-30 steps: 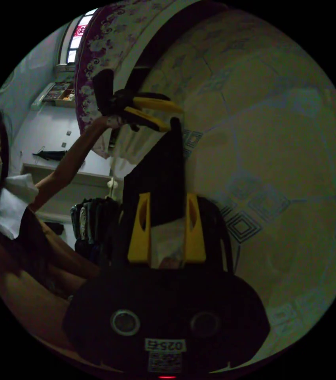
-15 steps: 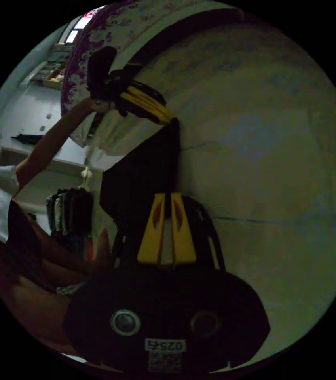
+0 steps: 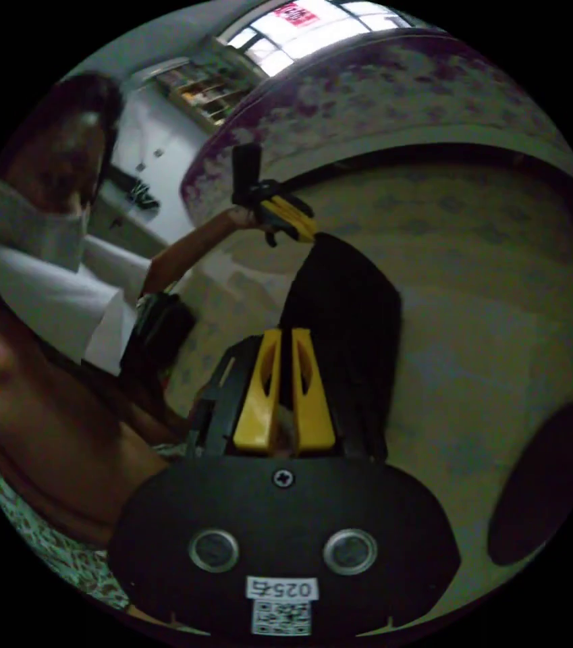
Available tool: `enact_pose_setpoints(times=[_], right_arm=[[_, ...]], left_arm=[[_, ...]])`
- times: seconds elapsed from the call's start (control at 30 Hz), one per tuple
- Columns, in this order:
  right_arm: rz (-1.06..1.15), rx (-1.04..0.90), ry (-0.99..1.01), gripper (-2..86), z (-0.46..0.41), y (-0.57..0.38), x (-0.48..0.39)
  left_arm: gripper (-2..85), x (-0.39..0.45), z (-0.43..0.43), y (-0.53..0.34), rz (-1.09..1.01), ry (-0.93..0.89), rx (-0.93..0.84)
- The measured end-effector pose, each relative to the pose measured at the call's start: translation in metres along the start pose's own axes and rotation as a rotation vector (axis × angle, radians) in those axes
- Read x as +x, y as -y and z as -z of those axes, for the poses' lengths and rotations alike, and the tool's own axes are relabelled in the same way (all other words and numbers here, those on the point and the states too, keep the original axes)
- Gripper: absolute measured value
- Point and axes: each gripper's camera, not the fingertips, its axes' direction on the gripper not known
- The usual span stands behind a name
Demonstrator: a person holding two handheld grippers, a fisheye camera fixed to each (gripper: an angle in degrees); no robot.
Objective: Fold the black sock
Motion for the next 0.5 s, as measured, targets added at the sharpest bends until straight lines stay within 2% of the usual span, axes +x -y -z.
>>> enact_pose_setpoints(times=[0.13, 0.2, 0.33, 0.43, 0.5], right_arm=[[0.047, -0.097, 0.095, 1.1, -0.094, -0.006, -0.047], [0.079, -0.155, 0.042, 1.5, -0.16, -0.016, -0.065], [0.137, -0.263, -0.036, 3.0, -0.232, -0.029, -0.077], [0.113, -0.253, 0.105, 8.2, -0.249, -0.019, -0.082], [0.088, -0.29, 0.313, 15.1, -0.262, -0.009, -0.088]], left_arm=[[-0.9, 0.062, 0.032, -0.079, 0.073, 0.025, -0.054], [-0.9, 0.086, 0.037, -0.129, 0.207, 0.043, -0.048], [-0.8, 0.109, 0.039, -0.183, 0.393, -0.014, 0.035], [-0.2, 0.136, 0.059, -0.209, 0.492, -0.026, 0.096], [3.2, 0.16, 0.092, -0.231, 0.612, -0.036, 0.234]])
